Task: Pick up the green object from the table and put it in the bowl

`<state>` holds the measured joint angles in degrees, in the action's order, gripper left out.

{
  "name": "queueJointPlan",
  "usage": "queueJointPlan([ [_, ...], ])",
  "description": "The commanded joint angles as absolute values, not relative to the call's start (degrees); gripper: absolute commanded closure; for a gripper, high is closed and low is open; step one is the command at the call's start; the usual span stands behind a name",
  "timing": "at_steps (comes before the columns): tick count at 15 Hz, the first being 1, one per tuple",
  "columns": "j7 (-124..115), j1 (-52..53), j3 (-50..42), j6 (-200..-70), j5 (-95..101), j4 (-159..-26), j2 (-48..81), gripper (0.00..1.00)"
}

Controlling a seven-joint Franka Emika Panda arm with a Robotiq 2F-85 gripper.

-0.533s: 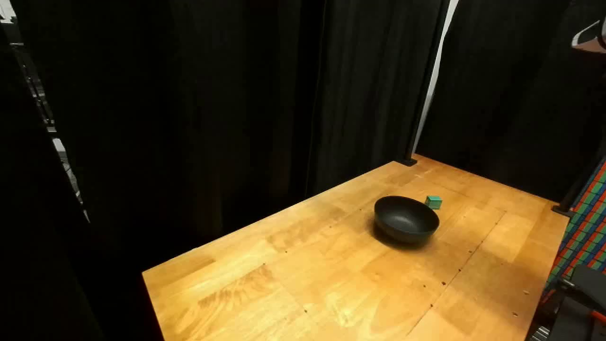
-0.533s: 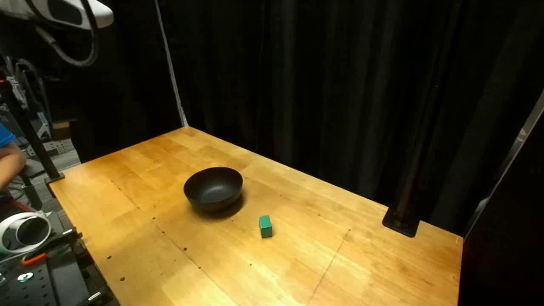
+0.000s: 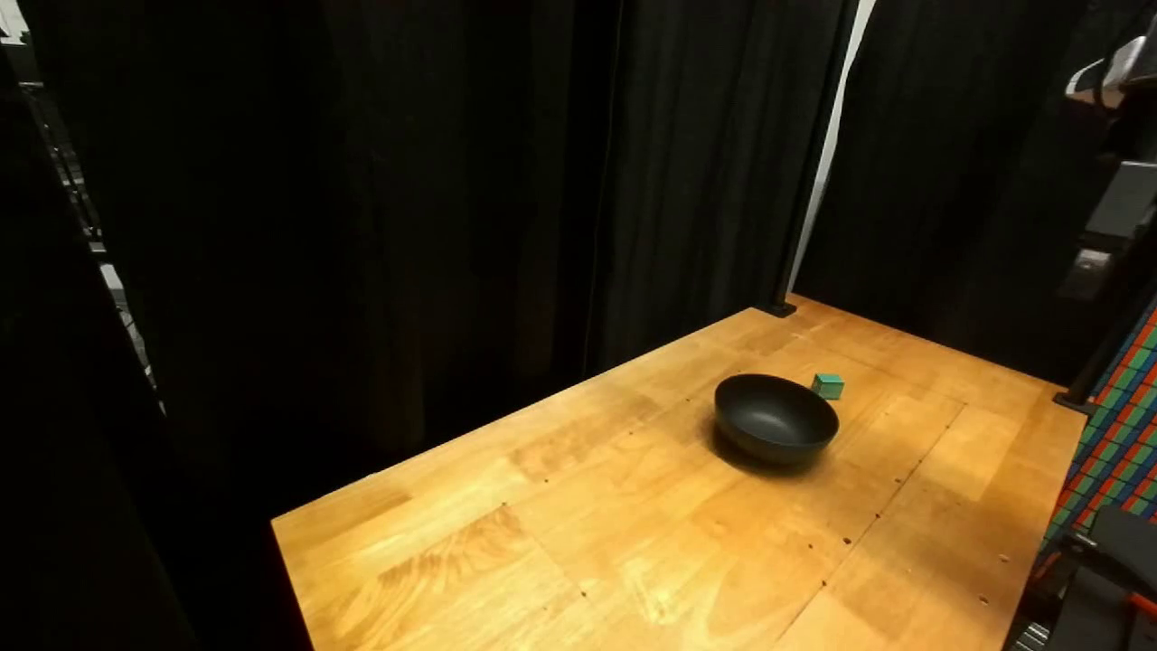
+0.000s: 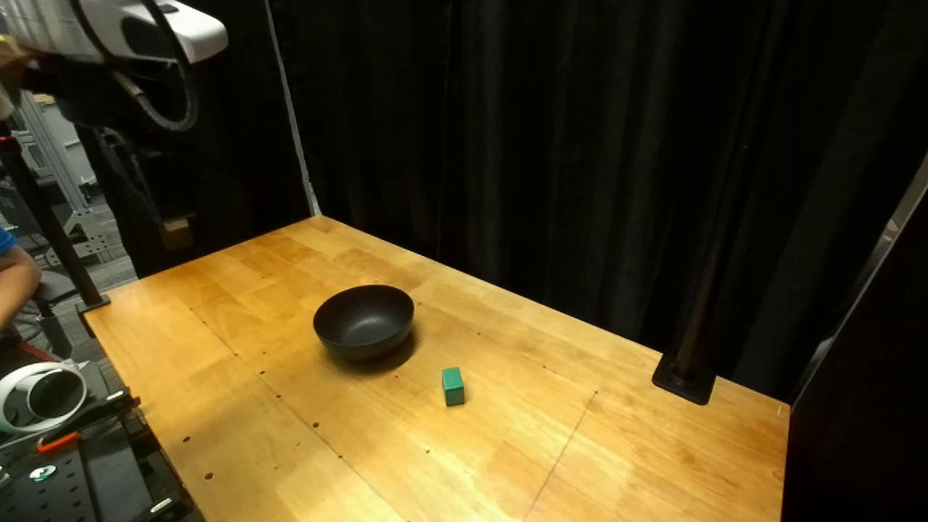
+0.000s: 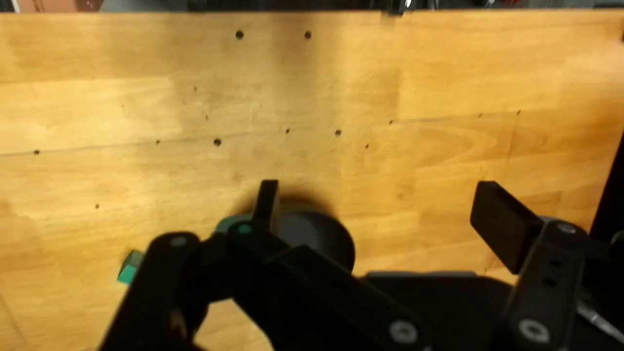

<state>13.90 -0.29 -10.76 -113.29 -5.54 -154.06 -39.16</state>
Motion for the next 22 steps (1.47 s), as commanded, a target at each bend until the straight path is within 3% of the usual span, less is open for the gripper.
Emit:
queueJointPlan([
  [1, 10.2, -2.4, -10.0, -129.4, -6.3, -153.4, -30.2, 0.00],
  [8, -3.6, -4.4, -8.0, -164.4, -7.1, -151.3, -5.1, 0.00],
  [12, -10.2, -3.3, -8.4, -178.2, -9.3, -146.3, 10.3, 0.00],
  [17, -13.3, -5.9, -4.9, -187.6, -14.5, -134.2, 28.0, 0.00],
  [22, -15.3, -2.4, -9.5, -191.0, -15.1, -125.5, 38.1, 0.00],
])
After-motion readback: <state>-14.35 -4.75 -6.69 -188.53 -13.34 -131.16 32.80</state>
